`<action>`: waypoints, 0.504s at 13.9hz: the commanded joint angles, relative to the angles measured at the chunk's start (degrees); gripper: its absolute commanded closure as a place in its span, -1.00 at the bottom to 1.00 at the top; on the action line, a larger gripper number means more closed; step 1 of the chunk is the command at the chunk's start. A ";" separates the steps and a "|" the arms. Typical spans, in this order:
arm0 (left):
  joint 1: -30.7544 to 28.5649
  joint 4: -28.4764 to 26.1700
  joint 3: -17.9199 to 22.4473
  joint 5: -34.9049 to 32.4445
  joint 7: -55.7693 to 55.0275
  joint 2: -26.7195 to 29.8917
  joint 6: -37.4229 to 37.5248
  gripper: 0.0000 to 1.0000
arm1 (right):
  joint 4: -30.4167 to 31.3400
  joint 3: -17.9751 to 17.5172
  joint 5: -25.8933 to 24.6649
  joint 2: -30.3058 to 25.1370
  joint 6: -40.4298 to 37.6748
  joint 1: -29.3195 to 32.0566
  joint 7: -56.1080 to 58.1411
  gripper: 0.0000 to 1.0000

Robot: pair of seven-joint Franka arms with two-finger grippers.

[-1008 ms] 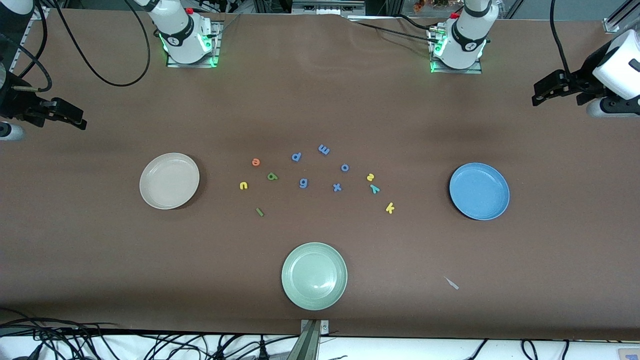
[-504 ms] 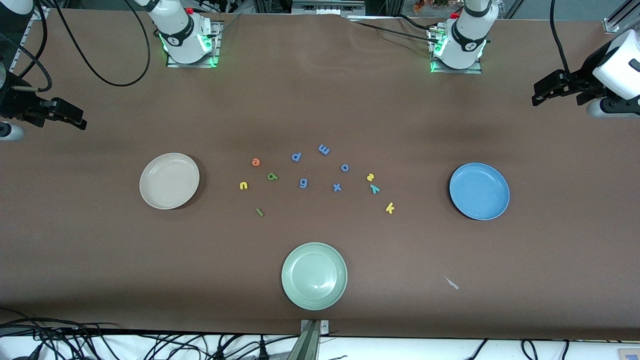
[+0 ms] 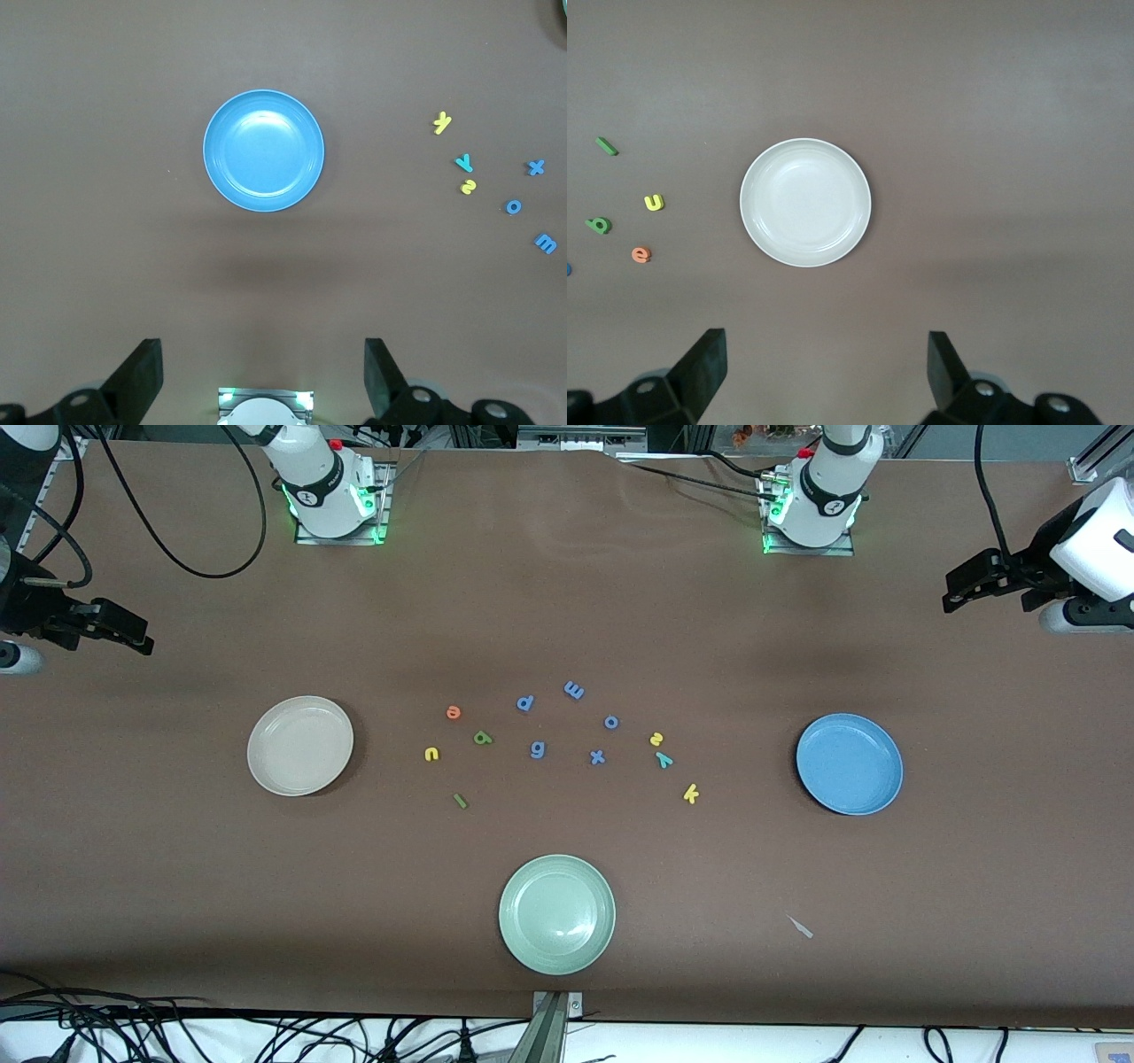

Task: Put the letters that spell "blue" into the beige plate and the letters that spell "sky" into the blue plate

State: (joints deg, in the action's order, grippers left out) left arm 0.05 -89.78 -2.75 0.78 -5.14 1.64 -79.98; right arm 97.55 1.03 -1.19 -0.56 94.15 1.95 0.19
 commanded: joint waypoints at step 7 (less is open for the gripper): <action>0.39 1.54 -0.94 1.33 -0.57 -0.49 1.14 -1.00 | -1.22 -0.06 0.40 0.56 -0.38 0.25 0.60 -1.00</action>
State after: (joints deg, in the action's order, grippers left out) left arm 0.47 -89.78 -3.62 0.80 -5.25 1.64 -79.97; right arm 97.55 1.03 -1.19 -0.54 94.15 1.95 0.19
